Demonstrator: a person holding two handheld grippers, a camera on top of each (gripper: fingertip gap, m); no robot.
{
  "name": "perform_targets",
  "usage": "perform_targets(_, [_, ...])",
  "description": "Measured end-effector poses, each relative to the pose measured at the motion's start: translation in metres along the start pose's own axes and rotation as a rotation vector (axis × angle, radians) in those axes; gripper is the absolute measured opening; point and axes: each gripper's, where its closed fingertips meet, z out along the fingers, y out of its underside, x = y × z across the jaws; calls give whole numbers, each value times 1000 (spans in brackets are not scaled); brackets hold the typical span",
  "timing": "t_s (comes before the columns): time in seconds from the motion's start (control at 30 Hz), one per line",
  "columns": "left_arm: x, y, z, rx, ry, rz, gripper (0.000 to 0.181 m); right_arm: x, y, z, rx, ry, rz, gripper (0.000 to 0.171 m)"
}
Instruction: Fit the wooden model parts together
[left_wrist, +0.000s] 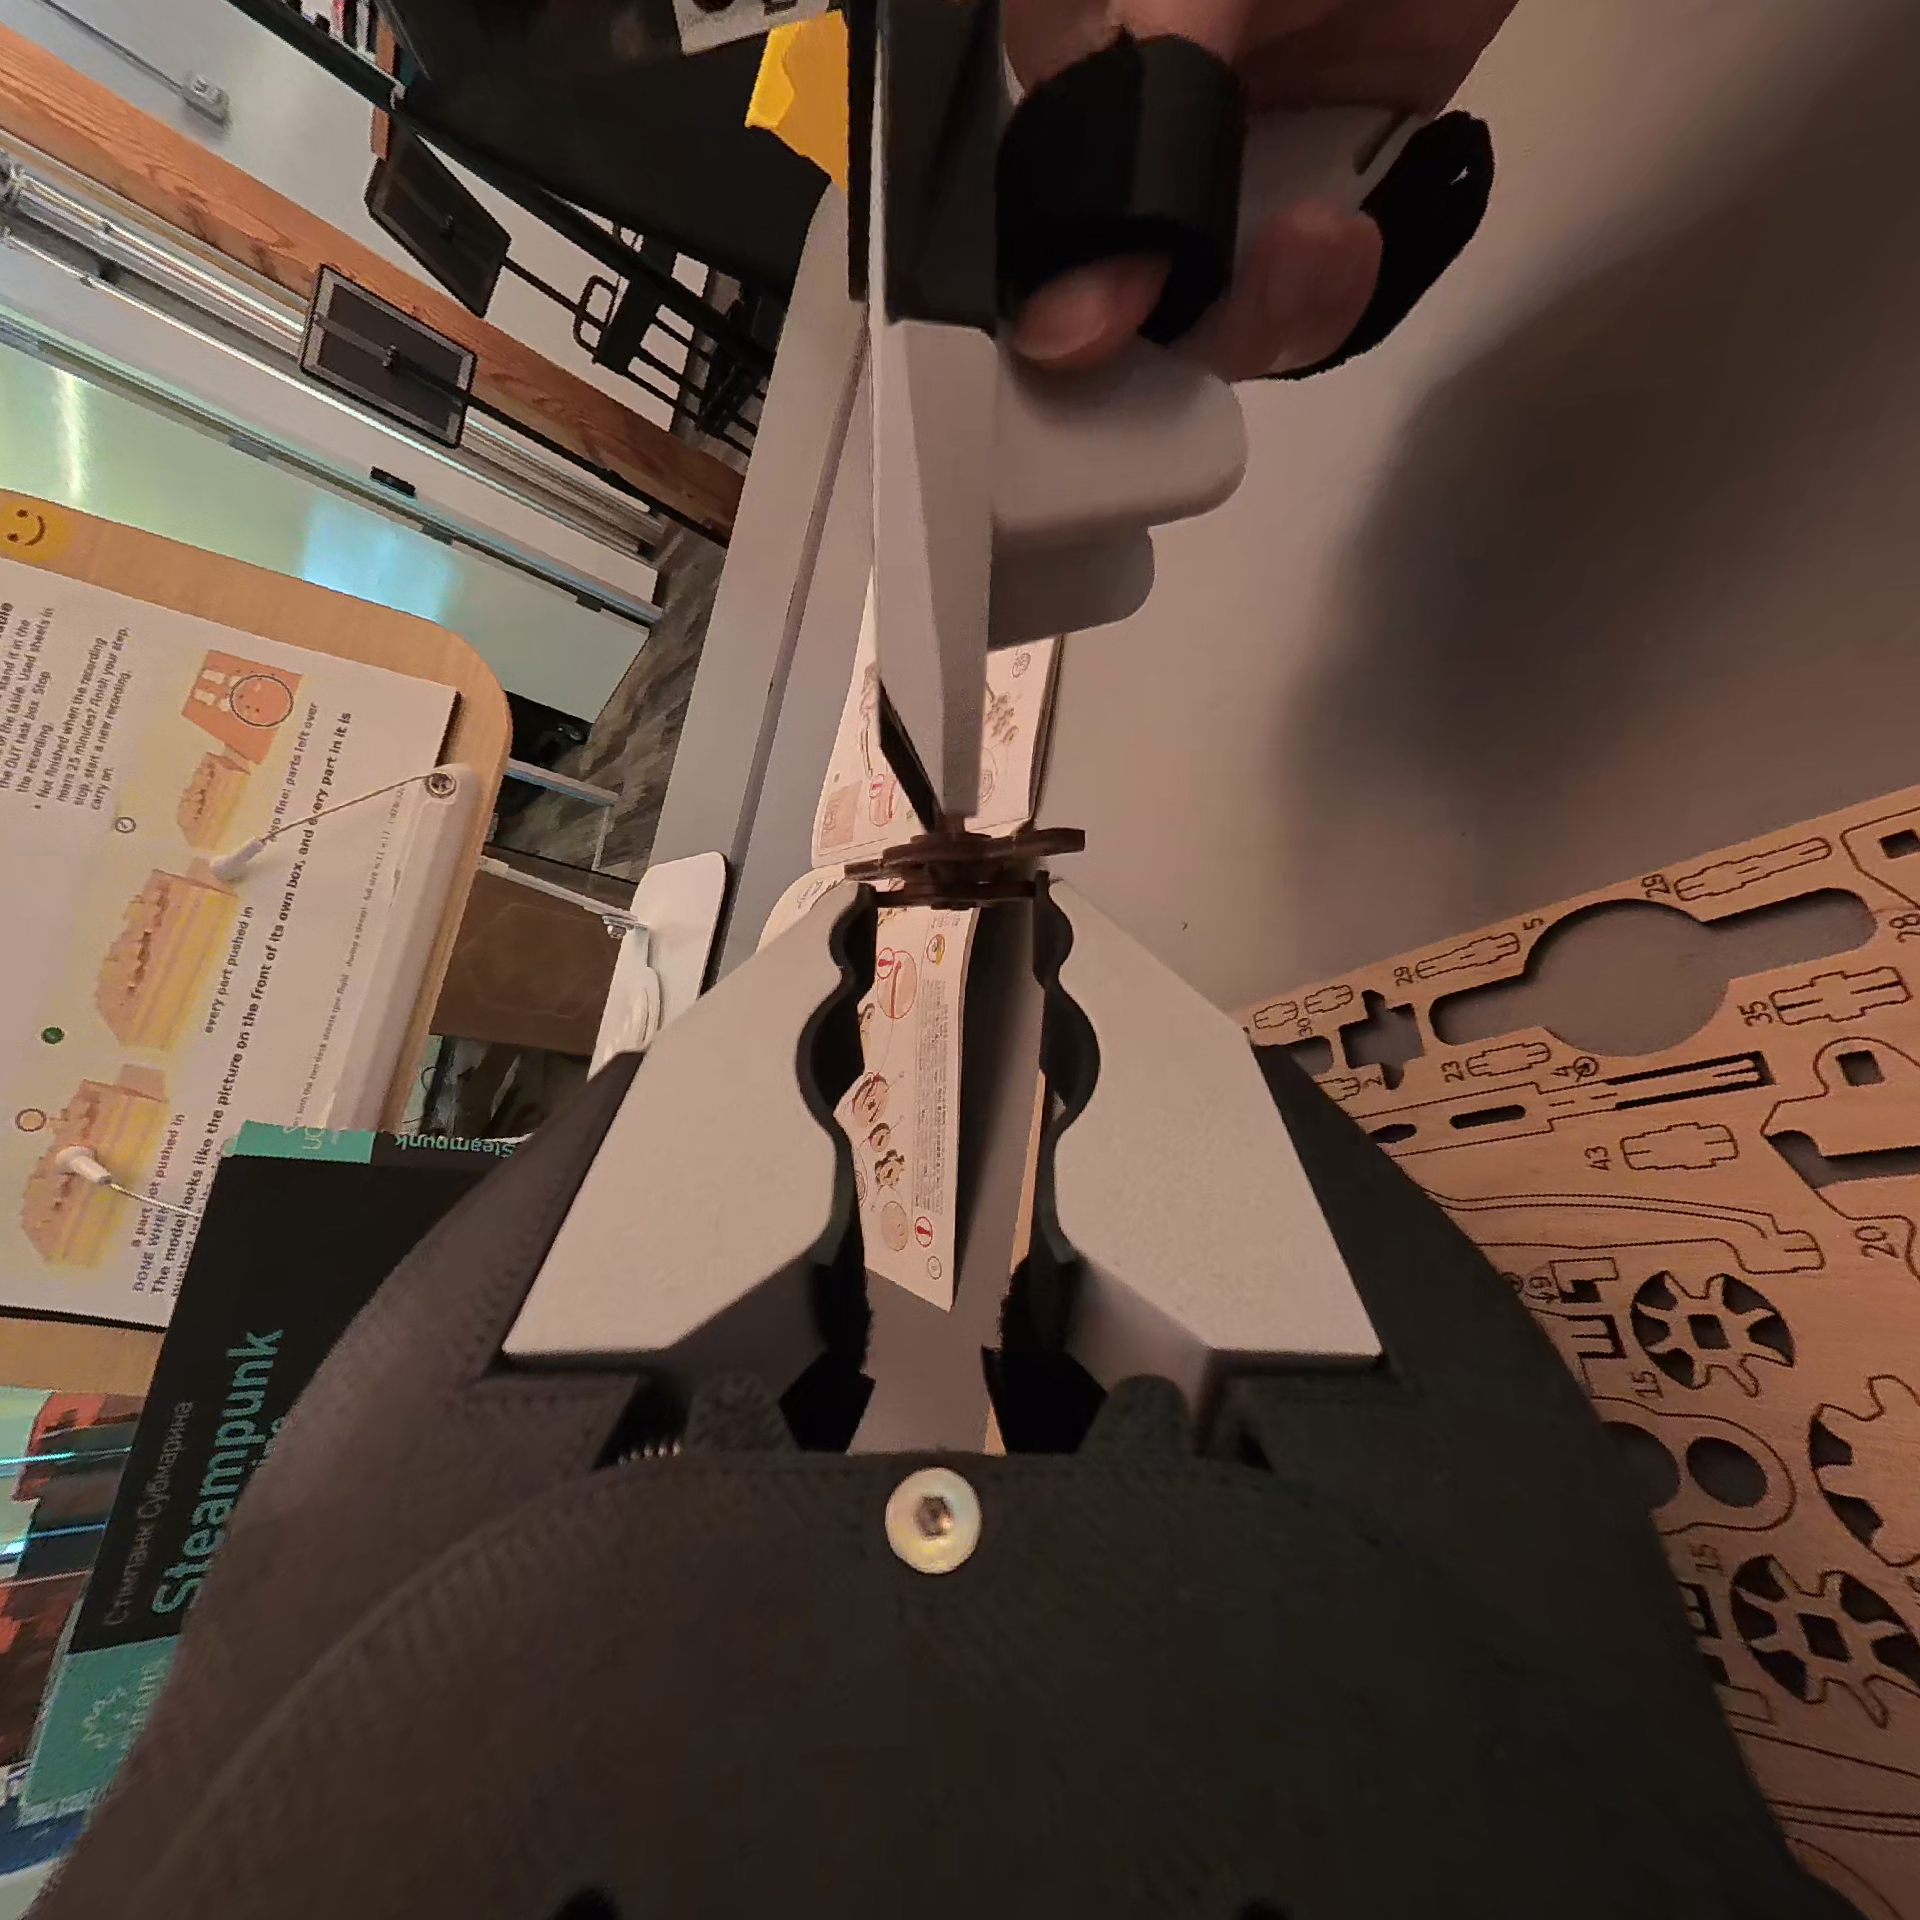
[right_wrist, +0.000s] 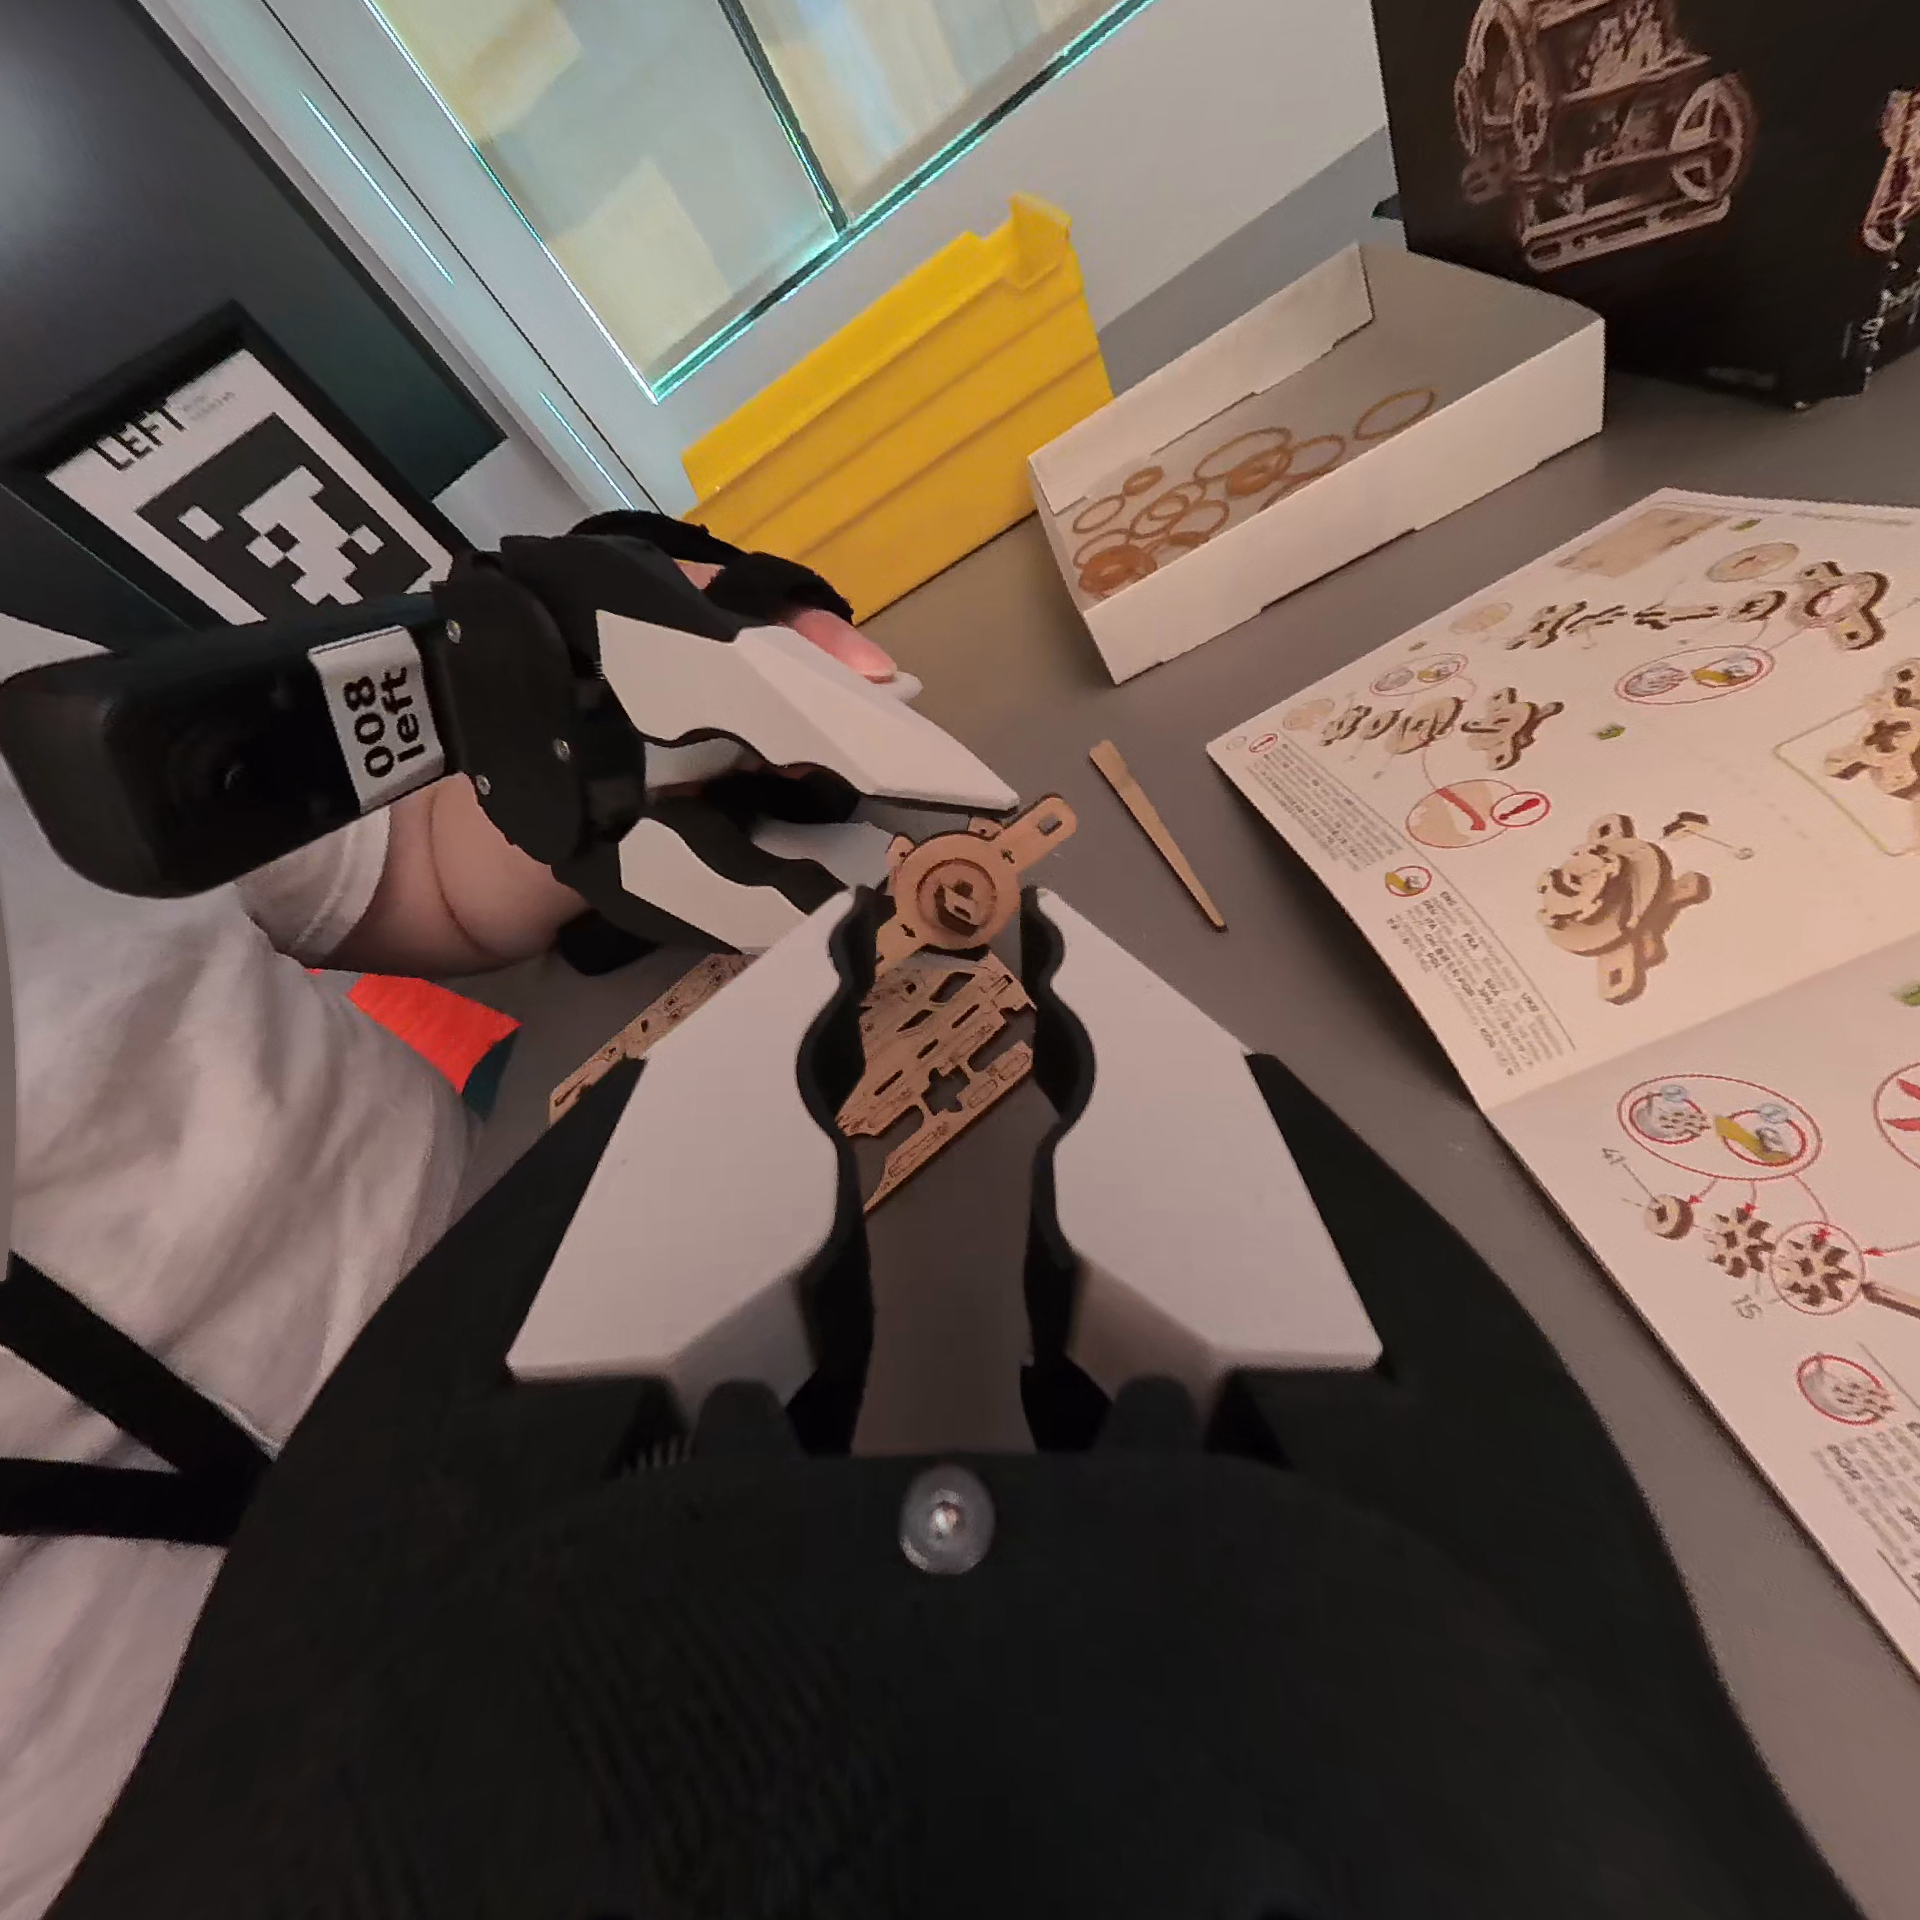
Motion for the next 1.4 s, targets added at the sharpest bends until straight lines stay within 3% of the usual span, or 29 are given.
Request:
perform_targets(0.37, [1, -2, 0, -1, 5, 4, 29, -1, 1, 5, -1, 16, -42, 23])
perform_targets(0.63, [4, 1, 1, -17, 21, 7, 29, 1, -3, 4, 12, 47, -50, 35])
perform_targets(0.9, [7, 2, 3, -22, 34, 6, 28, 5, 15, 12, -104, 119, -114, 31])
perform_targets(1.13, [1, -11, -4, 86, 66, -159, 30, -6, 3, 7, -11, -27, 43, 24])
perform_targets(1.3, [-9, -18, -9, 179, 92, -334, 51, -24, -22, -6, 137, -202, 163, 24])
perform_targets(1.4, [-16, -30, -14, 265, 100, -431, 52, -33, -29, -10, 184, -280, 204, 23])
